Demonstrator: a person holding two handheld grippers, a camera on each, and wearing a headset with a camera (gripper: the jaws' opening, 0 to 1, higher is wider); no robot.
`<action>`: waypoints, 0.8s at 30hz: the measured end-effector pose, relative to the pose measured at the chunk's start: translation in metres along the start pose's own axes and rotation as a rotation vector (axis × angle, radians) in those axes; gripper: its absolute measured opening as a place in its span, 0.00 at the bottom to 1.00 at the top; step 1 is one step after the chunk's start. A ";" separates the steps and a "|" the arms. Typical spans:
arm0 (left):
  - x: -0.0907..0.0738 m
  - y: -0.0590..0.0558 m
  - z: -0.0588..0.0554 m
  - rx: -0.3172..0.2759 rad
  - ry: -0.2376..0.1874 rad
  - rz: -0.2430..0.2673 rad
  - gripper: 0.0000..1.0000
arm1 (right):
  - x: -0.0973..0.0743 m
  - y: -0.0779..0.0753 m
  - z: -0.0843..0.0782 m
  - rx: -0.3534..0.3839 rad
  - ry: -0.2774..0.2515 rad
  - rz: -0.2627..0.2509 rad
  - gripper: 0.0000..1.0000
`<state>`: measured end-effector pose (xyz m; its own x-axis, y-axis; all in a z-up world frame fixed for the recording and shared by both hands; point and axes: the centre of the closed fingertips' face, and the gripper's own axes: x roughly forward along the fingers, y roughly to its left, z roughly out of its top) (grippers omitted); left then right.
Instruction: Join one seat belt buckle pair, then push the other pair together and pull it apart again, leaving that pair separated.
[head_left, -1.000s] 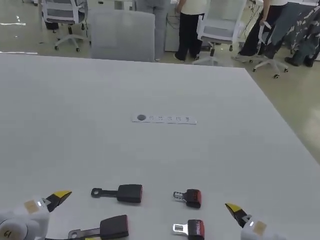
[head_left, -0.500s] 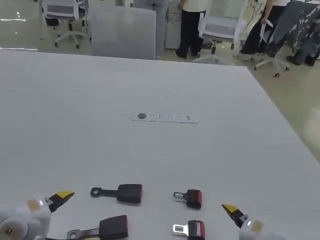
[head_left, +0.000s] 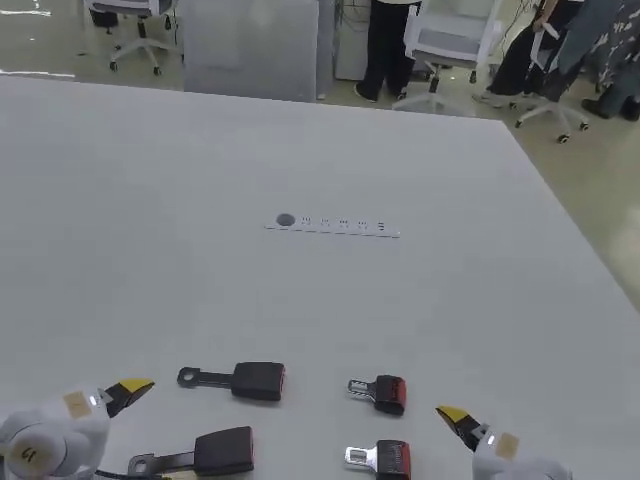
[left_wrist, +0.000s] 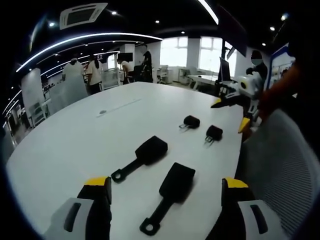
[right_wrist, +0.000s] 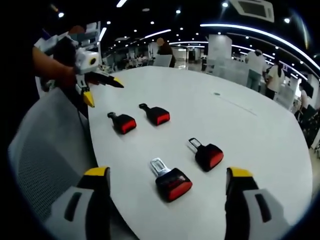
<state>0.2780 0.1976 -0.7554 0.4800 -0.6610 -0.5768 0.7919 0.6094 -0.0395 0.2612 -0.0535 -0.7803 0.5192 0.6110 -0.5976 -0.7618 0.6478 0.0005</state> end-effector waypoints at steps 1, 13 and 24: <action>0.002 0.001 -0.001 -0.002 0.004 -0.005 0.94 | 0.002 0.000 -0.001 -0.004 0.008 0.009 0.97; 0.023 0.001 -0.011 0.010 0.050 -0.054 0.91 | 0.021 -0.002 -0.016 -0.041 0.085 0.101 0.89; 0.044 -0.001 -0.024 0.039 0.102 -0.105 0.84 | 0.032 -0.003 -0.035 -0.071 0.163 0.179 0.81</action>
<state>0.2889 0.1783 -0.8003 0.3547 -0.6709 -0.6512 0.8507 0.5205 -0.0729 0.2670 -0.0519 -0.8272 0.3082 0.6281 -0.7145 -0.8643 0.4987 0.0657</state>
